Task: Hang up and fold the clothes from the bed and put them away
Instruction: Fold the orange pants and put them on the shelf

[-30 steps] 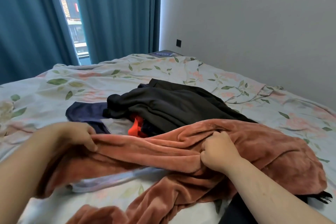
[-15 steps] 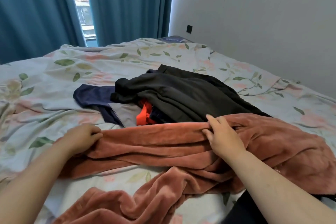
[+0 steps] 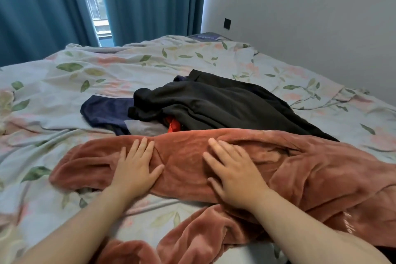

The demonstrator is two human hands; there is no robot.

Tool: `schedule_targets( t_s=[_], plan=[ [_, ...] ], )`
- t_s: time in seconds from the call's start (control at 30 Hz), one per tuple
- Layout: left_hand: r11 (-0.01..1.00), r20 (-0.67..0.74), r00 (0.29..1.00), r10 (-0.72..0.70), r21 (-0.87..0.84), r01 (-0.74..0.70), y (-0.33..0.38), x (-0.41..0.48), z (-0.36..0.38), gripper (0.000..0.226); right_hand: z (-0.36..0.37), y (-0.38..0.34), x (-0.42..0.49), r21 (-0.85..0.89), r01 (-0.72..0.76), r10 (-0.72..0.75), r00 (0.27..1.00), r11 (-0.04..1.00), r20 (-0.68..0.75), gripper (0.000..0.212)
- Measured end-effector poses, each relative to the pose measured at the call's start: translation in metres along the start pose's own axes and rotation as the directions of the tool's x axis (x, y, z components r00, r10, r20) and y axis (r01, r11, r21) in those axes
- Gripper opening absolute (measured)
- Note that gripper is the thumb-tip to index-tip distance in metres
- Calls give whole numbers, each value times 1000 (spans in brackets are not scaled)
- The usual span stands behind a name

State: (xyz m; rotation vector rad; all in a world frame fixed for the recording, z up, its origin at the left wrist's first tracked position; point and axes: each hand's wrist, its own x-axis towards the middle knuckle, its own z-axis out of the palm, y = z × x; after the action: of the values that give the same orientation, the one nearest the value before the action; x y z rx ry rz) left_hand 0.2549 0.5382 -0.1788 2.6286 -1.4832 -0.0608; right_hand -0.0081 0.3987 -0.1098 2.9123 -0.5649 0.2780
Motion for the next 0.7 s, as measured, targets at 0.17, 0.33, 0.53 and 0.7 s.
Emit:
schedule_targets(
  t_s=[0.17, 0.33, 0.53, 0.7],
  plan=[
    [999, 51, 998, -26, 37, 25, -5, -2, 15, 106, 23, -2, 7, -35, -20, 31, 942, 999, 334, 79],
    [994, 151, 988, -22, -107, 39, 7, -12, -6, 93, 4, -7, 0, 122, -22, -11, 965, 992, 261, 53],
    [930, 181, 970, 164, -357, -91, -4, -125, -33, 57, -34, -5, -30, 172, -87, 6, 905, 981, 425, 24],
    [984, 319, 938, 135, -150, -90, -29, -198, -37, 50, -47, 3, -38, -9, -115, 100, 811, 993, 576, 32]
  ],
)
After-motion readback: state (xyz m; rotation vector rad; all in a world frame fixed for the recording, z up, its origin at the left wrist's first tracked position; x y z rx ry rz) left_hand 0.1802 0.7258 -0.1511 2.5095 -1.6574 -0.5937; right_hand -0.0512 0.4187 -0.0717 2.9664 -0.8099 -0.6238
